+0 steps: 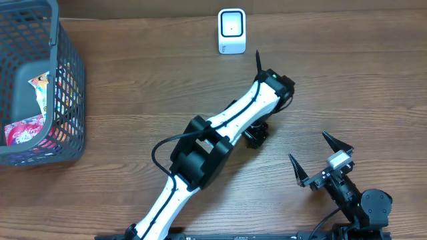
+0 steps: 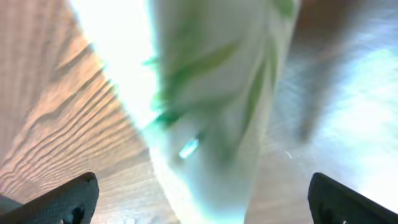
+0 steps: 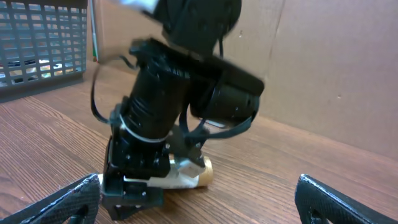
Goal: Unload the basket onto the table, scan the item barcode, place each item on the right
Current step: 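Carry the tube to the scanner and set it down in front, then return left gripper to basket and grasp the yellow snack bag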
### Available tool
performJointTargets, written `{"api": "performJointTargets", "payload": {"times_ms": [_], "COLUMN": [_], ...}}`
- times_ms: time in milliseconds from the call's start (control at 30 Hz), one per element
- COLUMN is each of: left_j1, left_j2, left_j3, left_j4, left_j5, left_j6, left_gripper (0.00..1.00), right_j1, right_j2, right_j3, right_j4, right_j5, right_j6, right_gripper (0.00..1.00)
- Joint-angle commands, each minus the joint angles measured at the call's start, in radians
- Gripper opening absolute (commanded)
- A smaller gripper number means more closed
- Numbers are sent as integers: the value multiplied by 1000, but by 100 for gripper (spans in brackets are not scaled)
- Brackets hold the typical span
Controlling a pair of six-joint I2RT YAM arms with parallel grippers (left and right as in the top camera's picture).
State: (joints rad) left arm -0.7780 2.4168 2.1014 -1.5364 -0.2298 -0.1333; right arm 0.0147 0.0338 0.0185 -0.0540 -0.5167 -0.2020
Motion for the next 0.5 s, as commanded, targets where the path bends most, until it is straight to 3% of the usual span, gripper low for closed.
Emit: {"api": "performJointTargets", "payload": {"times_ms": [0,233,367,467], "left_j1": [-2,126,349,613], "left_j2": [-214,-523,-645,-707], "left_j3": [19,117,221,285], "left_j4": [14,141,144,108], "left_j5": [-26,-11,27,89], "left_j6": [-32,-32,-72,-134], "left_gripper": [100,100,100,100], "right_j1": [2,2,2,2], "right_j2": [-2,-2,-2,-2], "right_j3": [-11,-11,-11,-11], "right_j4": [3,3,3,3], "right_j5": [4,4,4,4], "right_j6": [8,8,8,8], "right_gripper": [100,100,100,100]}}
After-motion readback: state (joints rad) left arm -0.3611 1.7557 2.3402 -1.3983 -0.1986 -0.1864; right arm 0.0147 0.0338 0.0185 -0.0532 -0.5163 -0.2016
